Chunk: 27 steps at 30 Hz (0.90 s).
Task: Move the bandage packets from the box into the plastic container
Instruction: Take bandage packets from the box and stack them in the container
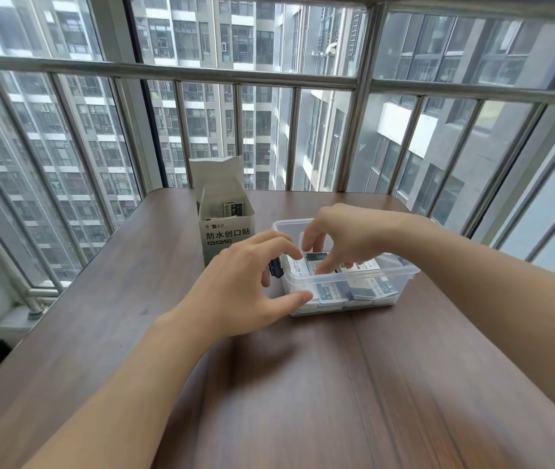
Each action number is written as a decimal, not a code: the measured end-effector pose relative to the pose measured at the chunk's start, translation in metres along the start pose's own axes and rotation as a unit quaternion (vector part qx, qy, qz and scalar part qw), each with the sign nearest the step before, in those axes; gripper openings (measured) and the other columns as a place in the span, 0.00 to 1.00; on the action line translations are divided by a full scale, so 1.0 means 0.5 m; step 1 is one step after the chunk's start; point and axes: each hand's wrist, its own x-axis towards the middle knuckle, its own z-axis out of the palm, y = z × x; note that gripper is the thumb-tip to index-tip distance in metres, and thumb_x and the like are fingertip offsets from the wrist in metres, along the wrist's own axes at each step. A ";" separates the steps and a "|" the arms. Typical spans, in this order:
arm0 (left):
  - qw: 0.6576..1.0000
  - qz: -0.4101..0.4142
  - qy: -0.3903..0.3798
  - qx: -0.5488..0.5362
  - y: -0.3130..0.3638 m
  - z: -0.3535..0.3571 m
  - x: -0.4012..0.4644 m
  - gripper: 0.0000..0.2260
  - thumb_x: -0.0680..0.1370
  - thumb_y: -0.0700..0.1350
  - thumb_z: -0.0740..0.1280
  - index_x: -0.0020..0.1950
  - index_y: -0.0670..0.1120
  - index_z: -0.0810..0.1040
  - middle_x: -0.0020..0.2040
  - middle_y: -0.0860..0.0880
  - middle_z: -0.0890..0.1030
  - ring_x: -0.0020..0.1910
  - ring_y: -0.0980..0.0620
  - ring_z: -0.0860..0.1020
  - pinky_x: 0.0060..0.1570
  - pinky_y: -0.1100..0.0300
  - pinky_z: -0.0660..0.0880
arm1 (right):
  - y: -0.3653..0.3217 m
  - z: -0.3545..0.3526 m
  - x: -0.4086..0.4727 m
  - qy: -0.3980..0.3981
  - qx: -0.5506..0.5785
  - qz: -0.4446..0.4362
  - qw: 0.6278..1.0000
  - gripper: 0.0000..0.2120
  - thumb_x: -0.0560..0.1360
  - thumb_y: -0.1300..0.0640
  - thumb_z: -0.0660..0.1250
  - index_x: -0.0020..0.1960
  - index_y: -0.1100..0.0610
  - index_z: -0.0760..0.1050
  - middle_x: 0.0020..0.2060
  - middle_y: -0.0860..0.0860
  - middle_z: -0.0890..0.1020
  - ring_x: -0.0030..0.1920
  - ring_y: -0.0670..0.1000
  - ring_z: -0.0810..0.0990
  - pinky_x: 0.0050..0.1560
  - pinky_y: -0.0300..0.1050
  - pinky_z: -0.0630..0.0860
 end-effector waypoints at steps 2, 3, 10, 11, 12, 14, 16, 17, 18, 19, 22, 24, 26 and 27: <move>1.000 -0.001 0.000 -0.001 0.000 0.000 0.000 0.20 0.69 0.66 0.70 0.56 0.59 0.77 0.56 0.63 0.77 0.34 0.56 0.75 0.40 0.53 0.78 | 0.003 -0.001 -0.001 -0.002 0.013 -0.002 1.000 0.23 0.72 0.53 0.78 0.65 0.54 0.78 0.53 0.47 0.84 0.30 0.46 0.82 0.34 0.40 0.81; 1.000 -0.002 0.000 -0.002 0.000 0.000 0.000 0.20 0.69 0.66 0.70 0.56 0.59 0.77 0.56 0.63 0.77 0.34 0.56 0.75 0.40 0.53 0.78 | 0.005 -0.003 -0.001 -0.002 0.024 -0.002 1.000 0.23 0.72 0.53 0.79 0.65 0.54 0.78 0.53 0.47 0.84 0.30 0.46 0.82 0.33 0.40 0.81; 1.000 -0.004 0.000 -0.002 0.000 0.001 0.002 0.20 0.69 0.66 0.70 0.56 0.59 0.77 0.56 0.63 0.77 0.34 0.55 0.75 0.40 0.52 0.78 | 0.006 0.001 0.000 -0.011 0.049 -0.007 0.999 0.23 0.72 0.54 0.78 0.65 0.53 0.78 0.53 0.46 0.84 0.32 0.47 0.83 0.37 0.43 0.83; 1.000 -0.004 0.000 -0.002 0.000 0.000 0.002 0.20 0.69 0.66 0.70 0.56 0.59 0.77 0.56 0.63 0.77 0.34 0.55 0.75 0.40 0.52 0.78 | 0.006 0.002 0.000 -0.011 0.055 -0.005 0.998 0.23 0.72 0.54 0.78 0.66 0.53 0.78 0.53 0.46 0.84 0.32 0.47 0.83 0.35 0.43 0.82; 1.000 -0.004 0.000 -0.002 0.000 0.000 0.001 0.20 0.69 0.66 0.70 0.56 0.59 0.77 0.56 0.63 0.77 0.34 0.55 0.75 0.40 0.52 0.78 | 0.006 0.002 -0.001 -0.012 0.065 -0.003 0.998 0.24 0.72 0.54 0.79 0.66 0.53 0.78 0.54 0.46 0.84 0.32 0.48 0.83 0.33 0.41 0.81; 1.000 -0.003 -0.001 -0.003 0.000 0.000 0.000 0.20 0.69 0.66 0.70 0.56 0.59 0.77 0.56 0.63 0.77 0.35 0.55 0.75 0.41 0.52 0.78 | 0.008 -0.007 -0.006 -0.011 0.091 0.002 0.996 0.25 0.72 0.54 0.78 0.67 0.52 0.77 0.56 0.46 0.83 0.32 0.48 0.83 0.30 0.37 0.77; 1.000 -0.005 0.000 -0.005 0.000 0.000 -0.001 0.20 0.69 0.66 0.70 0.57 0.59 0.77 0.57 0.63 0.77 0.35 0.56 0.75 0.41 0.52 0.78 | 0.016 -0.026 -0.016 -0.003 0.113 0.008 0.994 0.25 0.73 0.57 0.78 0.68 0.52 0.76 0.58 0.46 0.82 0.32 0.48 0.83 0.31 0.36 0.77; 1.000 -0.007 0.000 -0.006 0.001 0.000 -0.001 0.20 0.69 0.66 0.70 0.57 0.59 0.77 0.57 0.63 0.77 0.35 0.56 0.75 0.41 0.52 0.78 | 0.022 -0.037 -0.021 -0.001 0.115 0.013 0.993 0.26 0.73 0.59 0.78 0.69 0.52 0.76 0.60 0.46 0.82 0.32 0.48 0.83 0.31 0.36 0.78; 1.000 -0.008 0.000 -0.006 0.000 0.000 -0.001 0.20 0.69 0.66 0.70 0.57 0.59 0.77 0.57 0.63 0.77 0.35 0.57 0.75 0.41 0.52 0.78 | 0.029 -0.046 -0.026 -0.006 0.108 0.020 0.994 0.27 0.73 0.62 0.77 0.69 0.53 0.75 0.61 0.47 0.81 0.32 0.47 0.83 0.31 0.36 0.78; 1.000 -0.008 0.000 -0.007 0.000 0.000 -0.001 0.20 0.69 0.67 0.70 0.57 0.59 0.77 0.57 0.63 0.77 0.35 0.57 0.75 0.41 0.52 0.78 | 0.034 -0.053 -0.030 -0.018 0.094 0.029 0.995 0.27 0.73 0.64 0.77 0.70 0.53 0.75 0.61 0.47 0.81 0.31 0.46 0.83 0.31 0.36 0.78; 1.000 -0.007 -0.002 -0.009 -0.002 0.001 0.000 0.20 0.69 0.67 0.70 0.56 0.59 0.77 0.57 0.63 0.77 0.35 0.56 0.75 0.41 0.51 0.78 | 0.040 -0.053 -0.032 -0.049 0.051 0.051 0.996 0.27 0.73 0.64 0.76 0.70 0.53 0.75 0.62 0.48 0.80 0.30 0.46 0.83 0.30 0.36 0.78; 1.000 -0.004 -0.001 -0.011 -0.002 0.002 0.000 0.20 0.69 0.66 0.70 0.56 0.60 0.77 0.57 0.64 0.77 0.35 0.56 0.75 0.41 0.51 0.78 | 0.043 -0.043 -0.027 -0.056 0.042 0.058 0.996 0.26 0.73 0.59 0.77 0.70 0.55 0.75 0.60 0.50 0.82 0.34 0.49 0.85 0.31 0.38 0.79; 1.000 -0.003 0.002 -0.011 -0.003 0.003 0.000 0.20 0.69 0.66 0.70 0.56 0.60 0.77 0.57 0.64 0.77 0.35 0.56 0.75 0.41 0.51 0.78 | 0.047 -0.032 -0.021 -0.059 0.051 0.068 0.995 0.26 0.73 0.59 0.78 0.69 0.57 0.75 0.58 0.52 0.82 0.37 0.53 0.87 0.32 0.40 0.81; 1.000 -0.002 0.003 -0.012 -0.003 0.003 0.000 0.20 0.69 0.66 0.70 0.56 0.60 0.77 0.57 0.63 0.77 0.35 0.56 0.75 0.41 0.51 0.78 | 0.049 -0.027 -0.019 -0.057 0.054 0.071 0.994 0.26 0.73 0.60 0.78 0.68 0.58 0.75 0.57 0.53 0.83 0.38 0.54 0.87 0.32 0.40 0.81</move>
